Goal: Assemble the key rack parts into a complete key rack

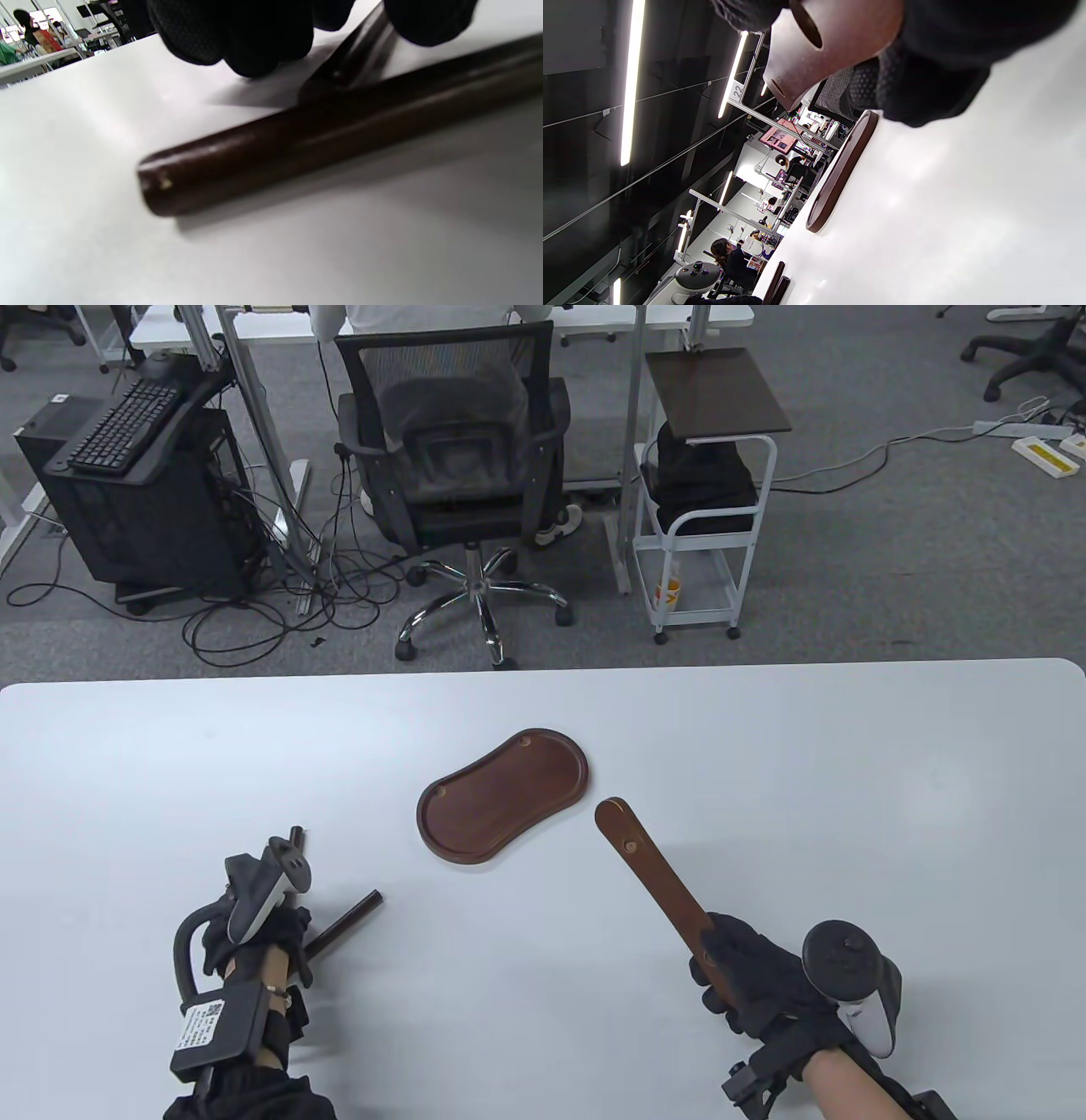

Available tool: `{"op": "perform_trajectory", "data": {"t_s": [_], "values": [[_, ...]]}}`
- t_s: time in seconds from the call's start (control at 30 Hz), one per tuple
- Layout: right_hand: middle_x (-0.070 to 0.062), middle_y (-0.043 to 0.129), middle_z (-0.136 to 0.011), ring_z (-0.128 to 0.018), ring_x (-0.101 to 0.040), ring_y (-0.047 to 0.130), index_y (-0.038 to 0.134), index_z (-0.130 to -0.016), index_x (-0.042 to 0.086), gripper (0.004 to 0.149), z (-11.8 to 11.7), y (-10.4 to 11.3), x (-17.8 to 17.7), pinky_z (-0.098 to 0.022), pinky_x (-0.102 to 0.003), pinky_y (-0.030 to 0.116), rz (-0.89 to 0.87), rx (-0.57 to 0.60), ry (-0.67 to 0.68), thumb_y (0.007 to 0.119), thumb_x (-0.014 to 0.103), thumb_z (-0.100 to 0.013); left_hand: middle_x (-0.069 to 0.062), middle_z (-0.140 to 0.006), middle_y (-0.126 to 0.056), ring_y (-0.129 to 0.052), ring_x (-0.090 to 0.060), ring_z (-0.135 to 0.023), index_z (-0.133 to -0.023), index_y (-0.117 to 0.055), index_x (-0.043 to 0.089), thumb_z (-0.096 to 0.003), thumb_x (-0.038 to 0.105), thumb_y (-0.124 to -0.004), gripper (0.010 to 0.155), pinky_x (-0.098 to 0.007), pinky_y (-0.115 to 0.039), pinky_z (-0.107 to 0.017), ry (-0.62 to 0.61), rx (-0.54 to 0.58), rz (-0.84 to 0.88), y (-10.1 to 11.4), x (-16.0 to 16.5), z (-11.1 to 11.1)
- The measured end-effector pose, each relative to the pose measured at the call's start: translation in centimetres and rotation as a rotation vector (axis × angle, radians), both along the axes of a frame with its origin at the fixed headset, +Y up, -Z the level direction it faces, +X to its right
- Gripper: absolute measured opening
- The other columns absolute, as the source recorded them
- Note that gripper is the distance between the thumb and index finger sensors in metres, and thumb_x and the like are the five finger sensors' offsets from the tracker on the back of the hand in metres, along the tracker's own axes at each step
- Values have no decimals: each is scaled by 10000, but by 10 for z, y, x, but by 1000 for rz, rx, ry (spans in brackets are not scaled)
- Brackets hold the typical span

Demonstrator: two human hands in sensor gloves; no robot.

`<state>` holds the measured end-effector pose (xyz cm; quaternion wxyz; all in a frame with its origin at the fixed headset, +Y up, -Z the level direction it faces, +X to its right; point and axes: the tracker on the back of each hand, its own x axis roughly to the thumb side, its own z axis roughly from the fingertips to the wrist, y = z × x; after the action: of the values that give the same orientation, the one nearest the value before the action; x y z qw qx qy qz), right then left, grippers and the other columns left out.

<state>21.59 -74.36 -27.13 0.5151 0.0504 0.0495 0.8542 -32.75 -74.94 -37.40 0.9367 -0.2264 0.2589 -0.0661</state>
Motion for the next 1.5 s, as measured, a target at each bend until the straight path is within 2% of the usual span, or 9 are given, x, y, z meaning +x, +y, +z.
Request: {"op": "perform_trajectory", "data": {"t_s": [0.1,0.63,0.87,1.03,1.2,1.3,1.5], "values": [[-238,945,-710,-318,-394,984,698,-982,-3,613,0,0,1,-100,-337,879,0,-1,-3,619,450,-577,-69,-1103,-693,-803,-282,-950,-1100,-557,252,-514,540,-731,675,-481,-757,-686,-42,-22,-75,-1,2,-3],[-242,942,-715,-325,-401,979,698,-984,0,612,-1,-1,1,-107,-346,876,7,-12,-12,622,450,-576,2,-1016,-774,-862,-230,-897,-979,-657,286,-512,467,-760,512,-452,-790,-666,0,-70,-101,-1,-20,-16],[-242,941,-715,-326,-401,979,698,-984,-1,612,-1,-2,1,-108,-345,876,9,-14,-11,622,449,-577,6,-1043,-745,-840,-240,-925,-1000,-620,306,-533,460,-717,501,-461,-773,-679,-58,-105,-165,-4,-22,-14],[-242,941,-715,-326,-399,979,696,-985,0,612,-2,-3,1,-107,-345,876,10,-16,-7,621,450,-578,-32,-1129,-683,-800,-266,-990,-1022,-574,309,-556,451,-676,497,-486,-742,-705,-45,-8,-164,2,-28,-6],[-242,942,-714,-325,-399,980,696,-985,0,611,-2,-4,-1,-107,-344,877,5,-22,-4,620,450,-579,-49,-1138,-694,-816,-290,-987,-1022,-564,316,-556,454,-665,497,-501,-752,-693,-101,101,-206,19,-25,5],[-241,941,-715,-325,-399,980,698,-984,-2,612,-2,-4,-1,-107,-343,877,10,-20,-2,620,450,-579,-59,-1129,-713,-835,-301,-971,-1022,-567,312,-558,452,-665,494,-503,-758,-684,-167,204,-122,33,-7,13],[-236,943,-713,-324,-395,982,697,-983,0,612,-1,-3,-2,-105,-339,879,11,-8,-10,618,452,-578,-62,-1081,-787,-893,-304,-918,-1024,-570,309,-563,455,-667,493,-497,-788,-652,-366,355,-32,62,49,35]]}}
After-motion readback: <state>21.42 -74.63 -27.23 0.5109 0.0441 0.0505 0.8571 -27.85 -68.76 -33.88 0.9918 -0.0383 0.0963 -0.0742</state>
